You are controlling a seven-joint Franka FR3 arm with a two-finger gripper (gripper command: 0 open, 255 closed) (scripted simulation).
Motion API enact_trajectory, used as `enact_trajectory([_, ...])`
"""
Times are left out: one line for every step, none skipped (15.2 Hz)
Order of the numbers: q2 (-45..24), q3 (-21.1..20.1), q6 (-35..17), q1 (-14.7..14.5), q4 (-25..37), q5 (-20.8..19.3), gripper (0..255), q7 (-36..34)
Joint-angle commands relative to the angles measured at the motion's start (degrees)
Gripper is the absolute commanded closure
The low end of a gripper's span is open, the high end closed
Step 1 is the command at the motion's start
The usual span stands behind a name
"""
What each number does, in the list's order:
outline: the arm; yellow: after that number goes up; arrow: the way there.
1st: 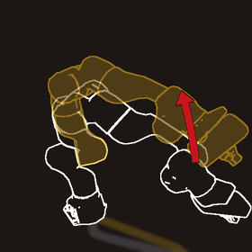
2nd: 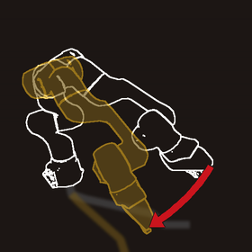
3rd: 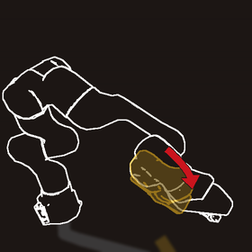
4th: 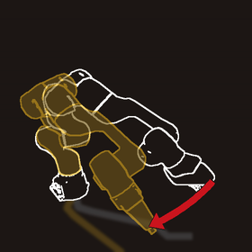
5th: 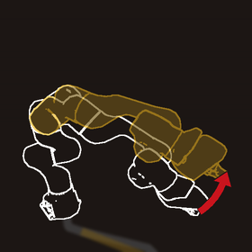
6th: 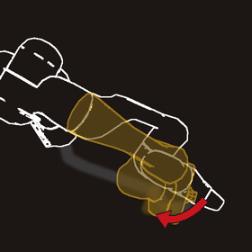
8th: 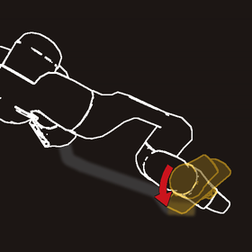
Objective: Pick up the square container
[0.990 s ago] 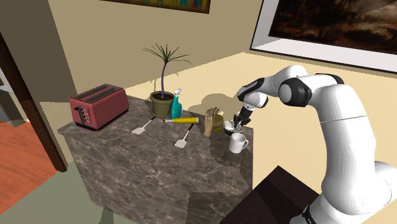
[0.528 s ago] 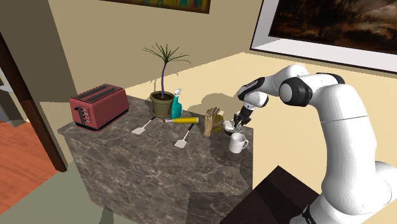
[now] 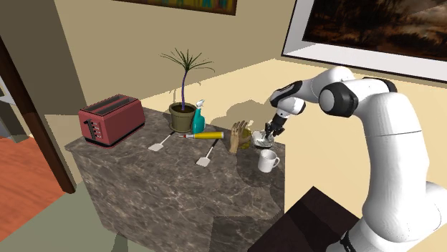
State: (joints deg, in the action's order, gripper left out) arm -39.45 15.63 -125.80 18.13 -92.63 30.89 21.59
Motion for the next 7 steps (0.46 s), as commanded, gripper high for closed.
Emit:
enact_trajectory([1.08,0.30,1.09,-0.30,0.16,-0.51,255,-0.71])
enact_trajectory([1.55,0.44,1.55,-0.38,0.18,-0.72,255,-0.93])
enact_trajectory([2.02,0.58,2.02,-0.46,0.22,-0.93,255,-1.15])
enact_trajectory([2.47,0.71,2.49,-0.53,0.27,-1.15,255,-1.38])
enact_trajectory([2.92,0.84,2.96,-0.60,0.33,-1.36,255,-1.60])
enact_trajectory([3.00,0.86,3.03,-0.61,0.34,-1.39,255,-1.64])
enact_trajectory([2.99,0.86,3.03,-0.61,0.34,-1.39,255,-1.64])
